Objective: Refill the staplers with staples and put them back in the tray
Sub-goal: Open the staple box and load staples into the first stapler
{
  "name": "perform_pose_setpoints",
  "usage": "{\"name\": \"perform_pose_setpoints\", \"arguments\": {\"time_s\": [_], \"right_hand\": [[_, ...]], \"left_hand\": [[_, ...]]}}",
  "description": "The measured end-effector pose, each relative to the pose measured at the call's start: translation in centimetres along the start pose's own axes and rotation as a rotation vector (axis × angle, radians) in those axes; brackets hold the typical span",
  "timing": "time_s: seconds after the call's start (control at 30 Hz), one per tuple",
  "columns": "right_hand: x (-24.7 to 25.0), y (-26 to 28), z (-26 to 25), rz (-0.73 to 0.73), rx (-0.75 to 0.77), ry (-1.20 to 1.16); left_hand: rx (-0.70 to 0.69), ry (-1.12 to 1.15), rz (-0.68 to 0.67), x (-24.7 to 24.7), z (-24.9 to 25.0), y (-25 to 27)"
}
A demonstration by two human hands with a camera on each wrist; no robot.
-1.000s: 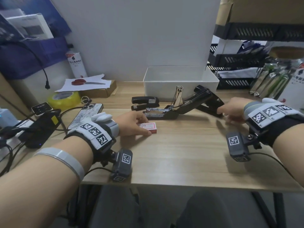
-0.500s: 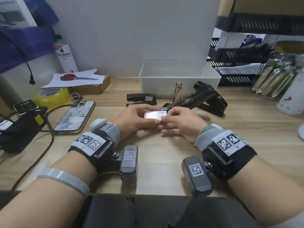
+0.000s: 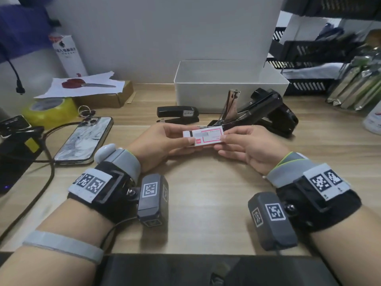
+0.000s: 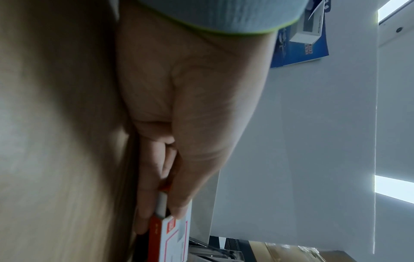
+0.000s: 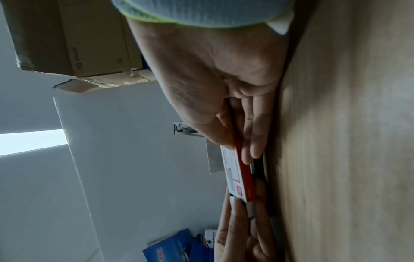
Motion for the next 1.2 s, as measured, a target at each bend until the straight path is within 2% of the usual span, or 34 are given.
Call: {"name": "perform_pose_setpoints", "arguments": {"time_s": [0.3, 0.4, 0.6, 0.93, 1.1, 1.2], "right_hand": [[4.8, 0.9, -1.7, 0.223, -0.049, 0.209], [5.1, 0.8, -1.5, 0.23, -0.045, 0.244], [4.1, 0.8, -1.1, 0.142, -0.054, 0.267], [6.1, 0.1, -1.9, 0.309, 0.05, 0.317], [4.8, 0.2, -1.4, 0.19, 0.02, 0.377], [4.9, 0.0, -1.4, 0.189, 0.031, 0.431]], "left_hand": [[-0.007, 0.033, 0.056, 0.2, 0.2, 0.3], [-0.007, -0.005, 0.056, 0.3, 0.0, 0.4], [-0.012, -0.029, 0.034, 0.4, -0.2, 0.4], [-0.039, -0.112, -0.026, 0.2, 0.1, 0.6], [-0.061, -0.146, -0.057, 0.1, 0.2, 0.8], [-0.065, -0.148, -0.058, 0.1, 0.2, 0.7]]}}
Point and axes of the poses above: each hand's wrist, its own y-axis away from the middle knuckle, its own x-axis out of the back of the hand, z = x × y, the point moved 6 cm from there along -y, towards the middle knuckle, and after that the axes turned 13 degrees about -x, right-handed, at the moved point
